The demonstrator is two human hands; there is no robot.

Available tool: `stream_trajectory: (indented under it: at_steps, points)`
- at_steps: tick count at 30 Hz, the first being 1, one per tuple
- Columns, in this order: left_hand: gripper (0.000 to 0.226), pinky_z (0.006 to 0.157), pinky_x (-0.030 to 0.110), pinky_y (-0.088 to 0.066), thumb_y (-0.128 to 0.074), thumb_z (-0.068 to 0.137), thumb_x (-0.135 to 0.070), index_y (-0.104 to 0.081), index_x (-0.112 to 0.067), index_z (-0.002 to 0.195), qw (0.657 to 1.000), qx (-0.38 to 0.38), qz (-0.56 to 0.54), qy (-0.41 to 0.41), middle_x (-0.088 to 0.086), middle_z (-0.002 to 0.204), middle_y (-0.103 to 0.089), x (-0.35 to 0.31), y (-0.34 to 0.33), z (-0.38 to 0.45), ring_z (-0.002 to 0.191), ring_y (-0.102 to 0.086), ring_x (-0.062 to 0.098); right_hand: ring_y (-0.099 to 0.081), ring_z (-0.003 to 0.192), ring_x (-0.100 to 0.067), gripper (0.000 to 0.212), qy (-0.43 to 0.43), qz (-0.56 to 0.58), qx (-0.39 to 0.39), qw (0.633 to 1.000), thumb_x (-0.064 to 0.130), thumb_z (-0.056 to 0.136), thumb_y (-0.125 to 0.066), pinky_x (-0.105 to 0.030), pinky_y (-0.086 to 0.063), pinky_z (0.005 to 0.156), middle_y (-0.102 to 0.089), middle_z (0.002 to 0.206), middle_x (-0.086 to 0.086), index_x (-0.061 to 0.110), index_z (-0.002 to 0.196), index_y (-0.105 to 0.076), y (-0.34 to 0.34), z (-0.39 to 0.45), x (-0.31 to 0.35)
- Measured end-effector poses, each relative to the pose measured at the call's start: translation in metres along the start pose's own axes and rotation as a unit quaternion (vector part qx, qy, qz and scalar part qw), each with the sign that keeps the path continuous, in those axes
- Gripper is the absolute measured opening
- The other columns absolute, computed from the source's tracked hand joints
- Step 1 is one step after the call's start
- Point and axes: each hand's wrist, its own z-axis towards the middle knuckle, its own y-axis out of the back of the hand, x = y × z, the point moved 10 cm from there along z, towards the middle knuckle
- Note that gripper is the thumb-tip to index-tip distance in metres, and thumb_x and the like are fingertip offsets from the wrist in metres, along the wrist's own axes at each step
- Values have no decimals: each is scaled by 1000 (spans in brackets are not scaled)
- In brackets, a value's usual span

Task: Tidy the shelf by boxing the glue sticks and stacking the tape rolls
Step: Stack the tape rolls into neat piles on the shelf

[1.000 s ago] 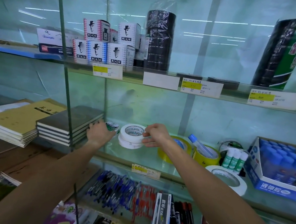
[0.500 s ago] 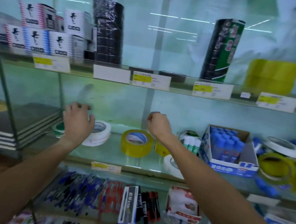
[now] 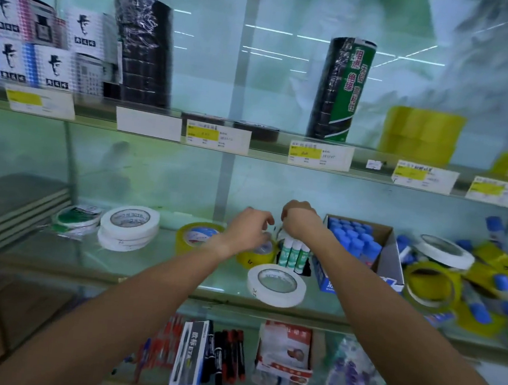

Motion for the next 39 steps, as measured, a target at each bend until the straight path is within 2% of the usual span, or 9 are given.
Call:
stream_trajectory:
  at_steps: [4,11,16,19,23,26,32,36,39]
  points:
    - [34,84,35,-50,-66,79,-27,-67,-25,112,998,43,54,-6,2,103,-71,-14,-29,16,99,-62,26,-56,110,-32,31,44,-7,-4,999,10,87,-53,-32,-48,86,-60,120,-17,8,117,-62,-7,-6,-13]
    - [10,69,32,-51,-61,82,-25,-69,-22,88,1000,-12,-24,5,3,87,-72,-13,-30,22,82,-66,25,-49,116,-30,34,84,19,-54,995,1,88,-47,-33,-45,87,-62,120,-13,9,118,-61,7,-20,-30]
    - [9,68,23,-44,-63,88,-18,-68,-13,94,988,-104,-113,-7,-1,88,-70,-15,9,19,68,-55,10,-60,107,-29,39,95,143,-188,967,-4,82,-51,-37,-51,88,-66,116,-14,8,118,-61,46,-32,-43]
    - [11,68,22,-47,-63,90,-16,-68,-9,97,975,-126,-183,26,0,90,-70,-5,29,14,69,-59,12,-61,104,-25,43,78,251,-247,933,-6,82,-51,-33,-52,86,-65,115,-10,11,120,-57,67,-42,-55]
    - [13,64,18,-46,-62,91,-12,-64,-5,102,949,-119,-285,59,6,88,-69,1,49,3,67,-57,13,-63,91,-21,27,40,369,-173,912,11,90,-59,-21,-50,62,-66,107,-8,13,117,-58,63,-40,-59]
    - [12,52,10,-41,-57,93,-9,-62,-4,103,934,-102,-334,71,6,79,-65,2,60,-12,62,-54,12,-66,89,-22,16,39,411,-117,903,22,92,-61,-32,-58,68,-71,102,-7,12,104,-66,52,-38,-48]
    - [12,52,27,-46,-61,91,-14,-64,-9,102,912,-132,-373,106,4,76,-69,27,77,-38,63,-59,13,-63,74,-18,15,26,520,-55,852,15,91,-65,-27,-57,55,-70,98,-12,5,101,-67,32,-42,-20]
    - [28,58,29,-50,-65,89,-22,-55,-15,115,893,-184,-383,144,11,89,-70,49,90,-58,70,-65,17,-62,64,-20,16,2,578,-14,816,11,90,-66,-27,-59,56,-66,89,-15,2,103,-63,16,-47,3]
    - [50,64,21,-47,-69,84,-35,-46,-18,125,910,-232,-298,171,0,102,-63,56,94,-80,83,-63,13,-61,54,-19,18,-20,613,-4,790,7,88,-67,-33,-60,64,-66,80,-16,3,104,-61,5,-48,21]
